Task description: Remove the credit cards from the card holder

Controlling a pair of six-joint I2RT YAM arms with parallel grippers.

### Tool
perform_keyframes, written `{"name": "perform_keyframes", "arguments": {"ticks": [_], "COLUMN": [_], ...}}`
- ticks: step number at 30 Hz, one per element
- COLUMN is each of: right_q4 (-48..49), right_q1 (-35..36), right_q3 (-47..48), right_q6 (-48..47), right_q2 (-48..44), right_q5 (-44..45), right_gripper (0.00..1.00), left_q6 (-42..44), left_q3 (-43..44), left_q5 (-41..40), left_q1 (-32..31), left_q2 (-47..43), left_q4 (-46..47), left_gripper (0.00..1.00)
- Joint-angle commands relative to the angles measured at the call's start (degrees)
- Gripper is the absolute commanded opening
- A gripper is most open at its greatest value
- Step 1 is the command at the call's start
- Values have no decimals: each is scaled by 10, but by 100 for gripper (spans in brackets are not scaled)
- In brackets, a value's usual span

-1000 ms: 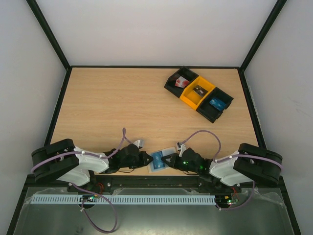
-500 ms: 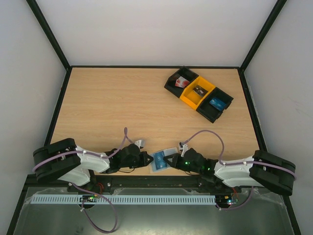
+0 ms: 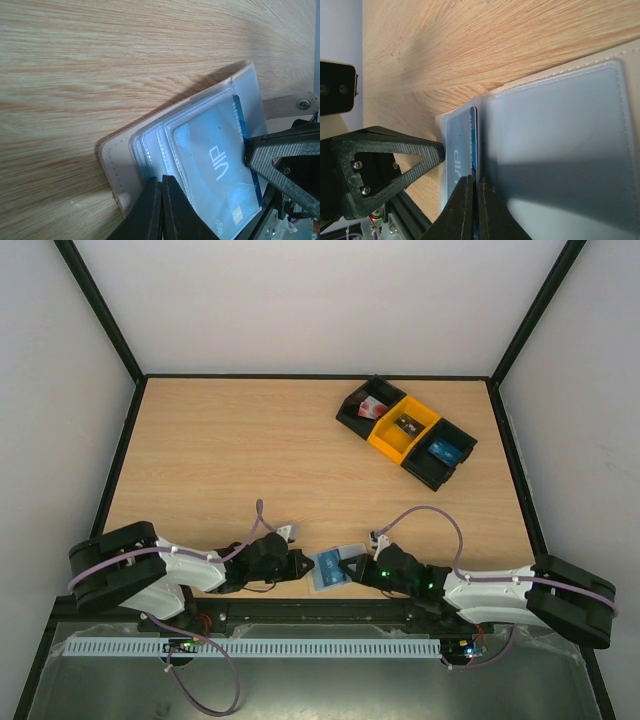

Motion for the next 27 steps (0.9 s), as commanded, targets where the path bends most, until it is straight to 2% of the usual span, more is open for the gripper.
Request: {"name": "perform_keyframes", "arguments": {"ticks": [1,4,6,8,16,20,23,25,27], "right_q4": [-32,-37,-43,-59,-67,-42,-42,-36,-21], "right_q1": [2,3,3,2,3,3,3,3,3], "right_q3": [-24,-19,-14,-2,9,15,22,22,18], "right_q6": [-16,-17,-19,-30,-30,-28,-25,-21,-17], "right_q2": [-1,4,9,15,13,13,15,19,26], "right_q5": [20,14,11,8,11,-1,0,-4,-11], "right_gripper": [2,3,7,3,2,12,15,15,15], "left_q6": [19,25,27,29,40,44,36,27,7], "left_q3": [-7,-4,1,2,5,13,29,43,42], "left_q5": [-16,-15,-17,-18,-20,-24,-14,-4,5], "left_q1": [5,7,8,10,20,25,26,25,25], "left_q2": [17,18,18,17,11,7,-9,-34,-67], "left_q4": [-81,-84,-94,-99,-114,-130,-160,-173,-161], "left_gripper": [3,3,3,3,3,3,3,8,17]}}
